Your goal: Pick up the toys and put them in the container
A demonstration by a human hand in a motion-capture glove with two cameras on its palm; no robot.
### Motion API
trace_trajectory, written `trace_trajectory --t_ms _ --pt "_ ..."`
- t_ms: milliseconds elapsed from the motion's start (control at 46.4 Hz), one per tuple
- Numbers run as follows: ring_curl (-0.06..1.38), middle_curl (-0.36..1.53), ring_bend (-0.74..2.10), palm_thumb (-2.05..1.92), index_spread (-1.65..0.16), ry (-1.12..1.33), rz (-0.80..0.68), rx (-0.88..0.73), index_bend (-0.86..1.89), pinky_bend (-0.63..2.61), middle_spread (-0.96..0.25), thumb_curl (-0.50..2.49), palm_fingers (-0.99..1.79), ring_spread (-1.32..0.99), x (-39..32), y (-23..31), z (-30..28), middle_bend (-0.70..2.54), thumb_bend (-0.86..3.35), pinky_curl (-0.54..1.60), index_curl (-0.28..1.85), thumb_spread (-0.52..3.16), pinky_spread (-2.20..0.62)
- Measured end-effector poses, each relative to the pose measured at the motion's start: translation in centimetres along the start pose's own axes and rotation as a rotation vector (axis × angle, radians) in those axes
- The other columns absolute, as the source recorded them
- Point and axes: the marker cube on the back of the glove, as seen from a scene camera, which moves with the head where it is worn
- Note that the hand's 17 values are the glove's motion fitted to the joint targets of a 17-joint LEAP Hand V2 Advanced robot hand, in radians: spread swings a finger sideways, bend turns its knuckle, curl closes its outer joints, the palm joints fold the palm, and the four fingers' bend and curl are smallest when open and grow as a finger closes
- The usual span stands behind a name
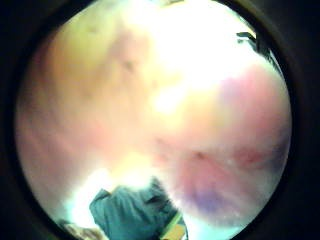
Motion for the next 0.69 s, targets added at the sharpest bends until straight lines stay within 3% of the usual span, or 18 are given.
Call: trace_trajectory --t_ms 216,345,388,431,496,517,690 --pt "0.28 0.35 0.45 0.26 -0.31 -0.038 0.019 0.013 0.91 0.44 -0.16 0.26 0.44 -0.42 -0.9 -0.2 -1.0 0.33 0.13 0.34 0.75 1.18 -0.11" --pt "0.34 0.35 0.72 0.48 -0.33 0.043 0.056 0.034 0.65 0.68 -0.18 0.34 0.69 -0.45 -1.2 -0.9 -1.9 0.34 0.25 0.37 0.78 1.25 -0.21" --pt "0.34 0.36 0.71 0.46 -0.34 0.102 0.072 0.045 0.65 0.62 -0.18 0.34 0.55 -0.45 -1.5 -1.3 -2.2 0.35 0.23 0.36 0.81 1.26 -0.19" --pt "0.39 0.36 0.83 0.56 -0.35 0.199 0.099 0.057 0.54 0.81 -0.2 0.39 0.77 -0.47 -1.9 -1.8 -2.6 0.35 0.28 0.42 0.83 1.23 -0.27" --pt "0.4 0.38 0.91 0.59 -0.37 0.316 0.13 0.071 0.44 0.85 -0.24 0.42 0.87 -0.47 -2.5 -2.8 -3.7 0.4 0.27 0.42 0.86 1.17 -0.32" --pt "0.39 0.37 0.88 0.59 -0.37 0.334 0.135 0.076 0.41 0.87 -0.22 0.43 0.78 -0.47 -2.6 -3.1 -4.1 0.36 0.27 0.42 0.86 1.18 -0.31" --pt "0.44 0.43 1.01 0.64 -0.42 0.346 0.149 0.146 0.28 0.86 -0.35 0.52 0.94 -0.47 -6.4 -6.4 -10.8 0.5 0.24 0.42 1.01 1.02 -0.39"
